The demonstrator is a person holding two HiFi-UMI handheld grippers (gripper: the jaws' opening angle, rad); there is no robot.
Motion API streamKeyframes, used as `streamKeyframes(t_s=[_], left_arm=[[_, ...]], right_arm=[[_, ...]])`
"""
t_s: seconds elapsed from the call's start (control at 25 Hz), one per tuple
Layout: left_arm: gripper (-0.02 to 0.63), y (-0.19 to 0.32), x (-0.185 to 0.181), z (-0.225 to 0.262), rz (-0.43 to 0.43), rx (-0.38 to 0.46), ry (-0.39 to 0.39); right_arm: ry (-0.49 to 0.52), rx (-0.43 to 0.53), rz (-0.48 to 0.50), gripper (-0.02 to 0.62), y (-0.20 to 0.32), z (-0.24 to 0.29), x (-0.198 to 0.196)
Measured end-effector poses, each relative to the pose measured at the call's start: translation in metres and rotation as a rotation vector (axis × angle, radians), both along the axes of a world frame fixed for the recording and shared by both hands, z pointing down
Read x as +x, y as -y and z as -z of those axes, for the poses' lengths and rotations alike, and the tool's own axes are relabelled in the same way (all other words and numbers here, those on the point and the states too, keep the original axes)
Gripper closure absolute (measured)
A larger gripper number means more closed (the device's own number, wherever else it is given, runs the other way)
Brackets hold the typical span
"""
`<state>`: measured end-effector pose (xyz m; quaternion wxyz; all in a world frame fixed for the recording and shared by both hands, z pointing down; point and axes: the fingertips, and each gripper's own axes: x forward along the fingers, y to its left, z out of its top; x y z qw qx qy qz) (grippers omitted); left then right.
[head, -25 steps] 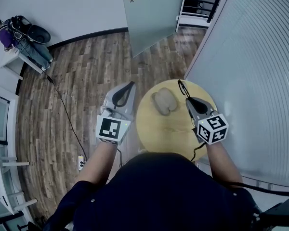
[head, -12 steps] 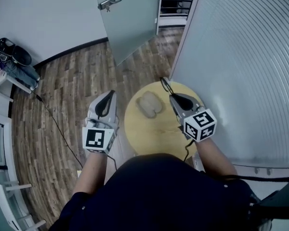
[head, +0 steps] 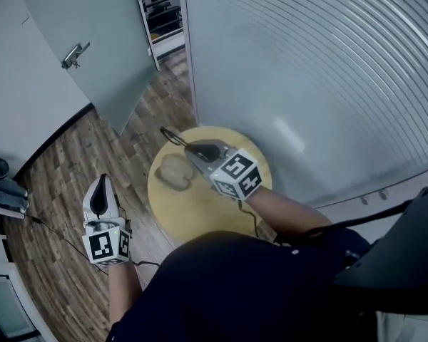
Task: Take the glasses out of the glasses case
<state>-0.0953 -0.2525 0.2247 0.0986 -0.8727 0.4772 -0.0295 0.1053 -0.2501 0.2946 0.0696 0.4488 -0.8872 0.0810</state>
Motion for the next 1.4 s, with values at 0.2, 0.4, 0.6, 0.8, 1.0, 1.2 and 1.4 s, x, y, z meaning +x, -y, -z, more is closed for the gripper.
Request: streamKeyframes(t_s=[0.2, 0.4, 0.6, 0.8, 1.0, 1.2, 1.4], left_arm=[[0.6, -0.006, -0.004, 0.008, 0.027, 0.006, 0.003], [0.6, -0.006, -0.004, 0.01, 0.03, 0.01, 0.002], [0.6, -0.005, -0.013, 0.004, 0.044, 0.006, -0.005], [0.6, -0.004, -0.019, 0.003, 0.046, 0.003, -0.012], [0.6, 0.001, -0.017, 0.002, 0.042, 0.002, -0.027], [0.6, 0.005, -0.002, -0.006, 0.006, -0.021, -0.014], [0.6, 0.012, 0.006, -0.001, -0.012, 0.0, -0.018]], right_arm=[[0.011, -0.006, 0.022, 0.561, -0.007, 0.005, 0.0], [-0.009, 0.014, 0.002, 0.561, -0.008, 0.006, 0.005], [-0.012, 0.024, -0.009, 0.561, -0.003, 0.001, 0.001], [0.005, 0.027, -0.015, 0.561, 0.0, -0.001, -0.003], [0.017, 0.024, -0.016, 0.561, 0.001, -0.002, -0.003], [0.024, 0.033, -0.025, 0.561, 0.002, 0.001, -0.004], [0.023, 0.042, -0.023, 0.561, 0.006, 0.003, -0.004]])
